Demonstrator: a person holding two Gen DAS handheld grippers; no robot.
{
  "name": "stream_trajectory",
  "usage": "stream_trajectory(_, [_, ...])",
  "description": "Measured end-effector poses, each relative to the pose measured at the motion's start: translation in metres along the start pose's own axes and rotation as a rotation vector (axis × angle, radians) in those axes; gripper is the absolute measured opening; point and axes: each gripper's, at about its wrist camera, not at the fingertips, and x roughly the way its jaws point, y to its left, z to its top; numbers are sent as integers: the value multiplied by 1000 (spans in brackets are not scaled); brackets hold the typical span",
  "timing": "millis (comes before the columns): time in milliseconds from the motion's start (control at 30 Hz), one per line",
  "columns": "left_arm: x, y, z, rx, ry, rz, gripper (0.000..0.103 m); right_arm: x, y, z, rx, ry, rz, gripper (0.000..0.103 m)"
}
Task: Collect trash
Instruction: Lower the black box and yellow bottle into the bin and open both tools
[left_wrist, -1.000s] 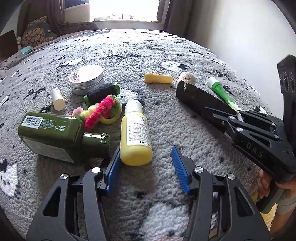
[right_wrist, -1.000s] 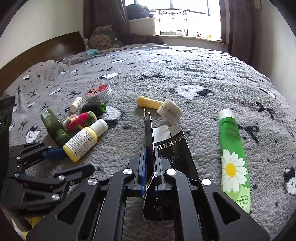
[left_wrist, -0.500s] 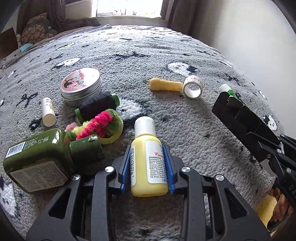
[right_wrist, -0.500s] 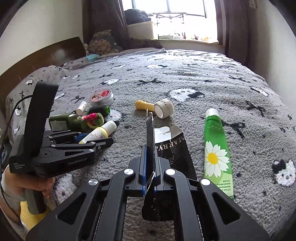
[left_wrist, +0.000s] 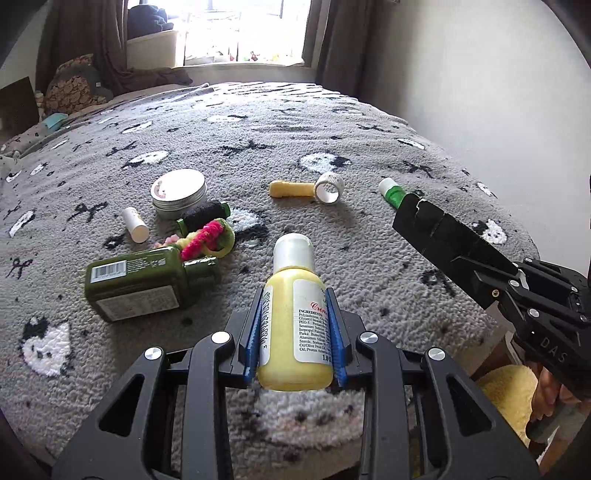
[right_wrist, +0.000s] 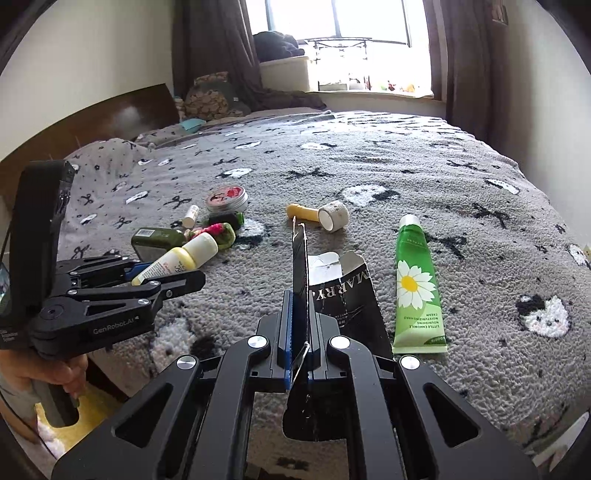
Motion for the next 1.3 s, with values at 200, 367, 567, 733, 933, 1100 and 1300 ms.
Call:
stream_trajectory(200, [-49,-7,-37,22,-38,29,29,-35,16,-20,-16,-24,19,6])
stream_trajectory(367, [-74,-5,-75,9,-43,45,29,-58,31,-48,-24,-7,74,6])
stream_trajectory(567, [-85,-8,-123,-4,-4,38,29,-72,56,-80,-49,36,124,7])
stream_trajectory(733, [-77,-12,-163,-20,76,23,29,-63,69,-113,-55,132,146,7])
stream_trajectory(933, [-55,-12,-210,-31,215,4,29,-41,77,-155,-28,296,206,7])
stream_trajectory(1100, [-37,-11,-231,-47,301,-20,29,-19,82,-180,-10,386,214,7])
stream_trajectory(1300, [-13,-8,-243,-62,390,-26,29,13,79,-204,73,538,211,7])
